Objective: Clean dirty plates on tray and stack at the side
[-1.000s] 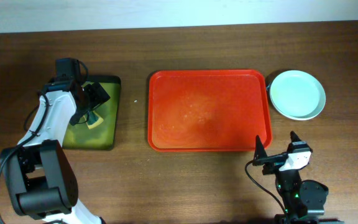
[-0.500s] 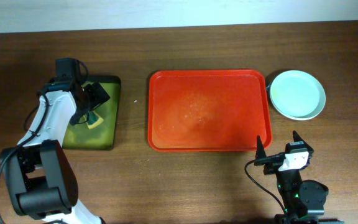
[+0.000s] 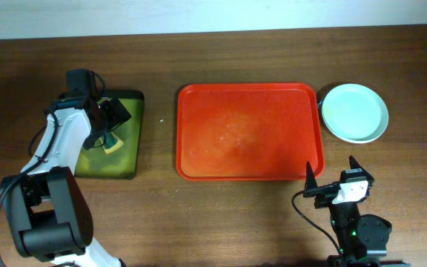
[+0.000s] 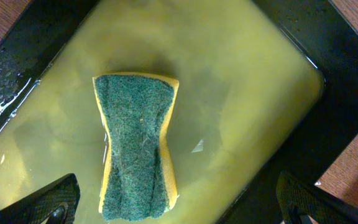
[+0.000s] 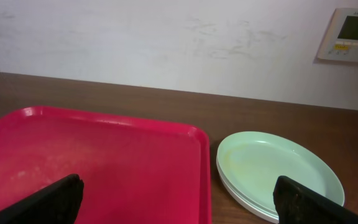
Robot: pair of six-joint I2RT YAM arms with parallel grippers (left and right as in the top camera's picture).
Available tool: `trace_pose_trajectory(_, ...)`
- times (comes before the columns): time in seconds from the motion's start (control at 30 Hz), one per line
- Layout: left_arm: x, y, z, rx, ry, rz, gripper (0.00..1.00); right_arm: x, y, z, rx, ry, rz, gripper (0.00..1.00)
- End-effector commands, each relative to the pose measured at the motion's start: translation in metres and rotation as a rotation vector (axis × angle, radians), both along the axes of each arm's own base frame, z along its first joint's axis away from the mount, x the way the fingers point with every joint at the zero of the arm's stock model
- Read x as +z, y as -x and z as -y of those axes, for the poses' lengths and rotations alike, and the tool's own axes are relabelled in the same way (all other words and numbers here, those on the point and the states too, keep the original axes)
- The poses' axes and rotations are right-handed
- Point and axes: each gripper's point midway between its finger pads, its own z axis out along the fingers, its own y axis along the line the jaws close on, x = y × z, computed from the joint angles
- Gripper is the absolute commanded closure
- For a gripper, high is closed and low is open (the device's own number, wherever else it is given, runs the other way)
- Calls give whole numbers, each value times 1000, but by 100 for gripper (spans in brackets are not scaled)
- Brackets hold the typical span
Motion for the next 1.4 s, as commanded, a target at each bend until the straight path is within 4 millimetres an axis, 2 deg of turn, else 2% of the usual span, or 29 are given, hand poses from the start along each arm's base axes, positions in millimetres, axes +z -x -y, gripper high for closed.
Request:
trace_pose_trajectory(0.0,8,6,-1,-3,-4,-6,0,-3,0,0,-3,0,0,2)
trace_pose_trajectory(0.07,10,9,2,-15,-2,-12,1,-3,0,0,-3,-1,0,2)
trace_pose_trajectory(0.1,15,10,7,-80,-17,-3,1,-3,0,0,-3,0,0,2)
trace_pose_trajectory(0.27,72,9,37,-434,-174,194,1,-3,0,0,-3,-1,0,2)
trace_pose_trajectory(0.33,100,31,40,-488,-229,288,1,-3,0,0,-3,0,0,2)
trace_pose_trajectory(0.4,129,65,43,-489,-266,429,1,-3,0,0,-3,-1,0,2)
trace_pose_trajectory(0.5,155,107,46,-474,-311,612,1,-3,0,0,-2,-1,0,2)
trace_pose_trajectory(0.57,168,144,48,-457,-351,748,1,-3,0,0,-2,0,0,1)
trace_pose_trajectory(0.63,172,157,53,-495,-374,807,1,-3,0,0,-2,-1,0,2)
trace_pose_trajectory(0.7,170,169,66,-594,-391,868,1,-3,0,0,-3,-1,0,2)
trace_pose_trajectory(0.77,159,173,66,-594,-396,871,1,-3,0,0,-2,0,0,2)
trace_pose_trajectory(0.83,138,178,64,-588,-399,856,1,-3,0,0,-2,-1,0,2)
trace_pose_trajectory(0.93,122,183,64,-586,-404,869,1,-3,0,0,-3,-1,0,2)
trace_pose_trajectory(1.07,112,182,64,-578,-423,920,1,-3,0,0,-3,-1,0,1)
trace_pose_trajectory(1.17,95,178,64,-572,-435,955,1,-3,0,0,-3,-1,0,2)
trace_pose_trajectory(1.37,101,167,65,-544,-480,1122,1,-3,0,0,-2,-1,0,2)
